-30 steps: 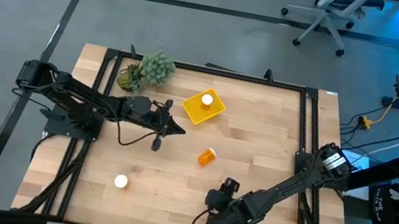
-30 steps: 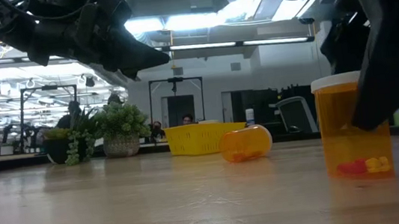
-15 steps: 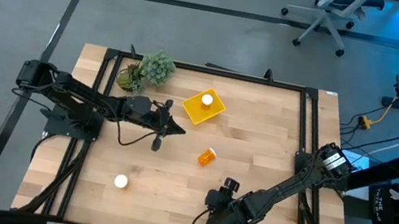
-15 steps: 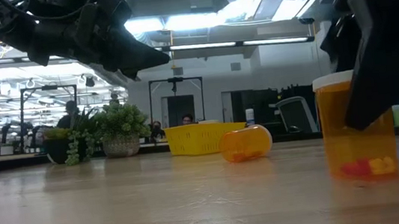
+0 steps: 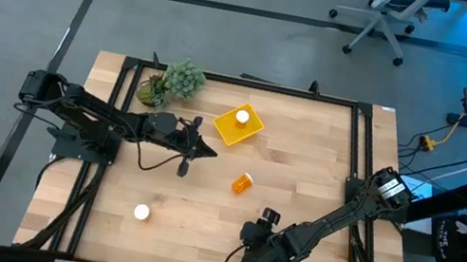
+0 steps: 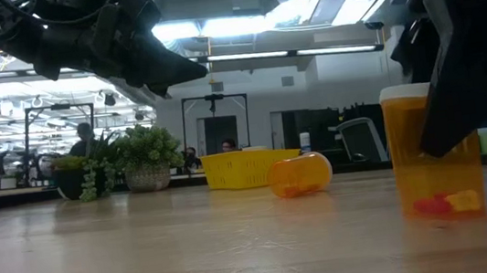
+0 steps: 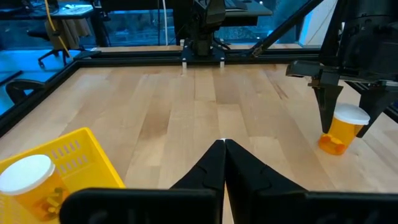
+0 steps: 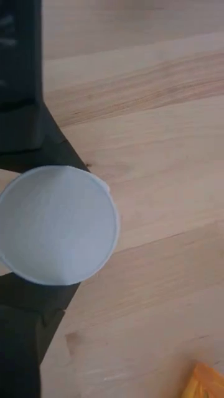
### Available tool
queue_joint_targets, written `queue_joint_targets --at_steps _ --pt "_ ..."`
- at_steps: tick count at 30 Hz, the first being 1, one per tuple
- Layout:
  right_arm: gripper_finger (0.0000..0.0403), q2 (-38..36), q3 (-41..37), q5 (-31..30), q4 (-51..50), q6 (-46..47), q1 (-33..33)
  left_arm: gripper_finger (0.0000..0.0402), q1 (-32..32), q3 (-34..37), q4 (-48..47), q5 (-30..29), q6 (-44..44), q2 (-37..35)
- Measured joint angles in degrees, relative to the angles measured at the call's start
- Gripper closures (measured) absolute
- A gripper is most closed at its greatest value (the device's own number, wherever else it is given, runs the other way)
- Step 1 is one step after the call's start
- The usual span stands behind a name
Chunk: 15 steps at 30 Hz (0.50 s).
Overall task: Pick and place pill bottles into a basket
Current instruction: Put the orange pill bottle into the yellow bin
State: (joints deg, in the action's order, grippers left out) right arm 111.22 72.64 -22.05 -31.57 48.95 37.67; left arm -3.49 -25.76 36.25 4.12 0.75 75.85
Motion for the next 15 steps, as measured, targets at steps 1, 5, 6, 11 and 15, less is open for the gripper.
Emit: queue_joint_targets --at_steps 1,5,6,11,15 --pt "0.0214 0.0 0.0 0.1 0.0 0.0 0.0 0.0399 0.0 0.0 0.0 0.0 0.0 0.0" --pt "0.0216 0.0 0.0 0.1 0.0 0.0 0.0 0.0396 0.0 0.0 0.0 0.0 0.0 0.0" --pt "0.0215 0.0 0.0 0.1 0.0 -0.1 0.0 0.0395 0.0 0.0 0.0 0.0 0.0 0.0" --pt "0.0216 -0.5 -0.1 0.3 -0.2 -0.4 0.0 0.0398 0.0 0.0 0.0 0.0 0.0 0.0" --pt "0.0218 -2.6 -0.1 0.1 0.0 -1.5 0.0 0.0399 0.0 0.0 0.0 0.0 0.0 0.0"
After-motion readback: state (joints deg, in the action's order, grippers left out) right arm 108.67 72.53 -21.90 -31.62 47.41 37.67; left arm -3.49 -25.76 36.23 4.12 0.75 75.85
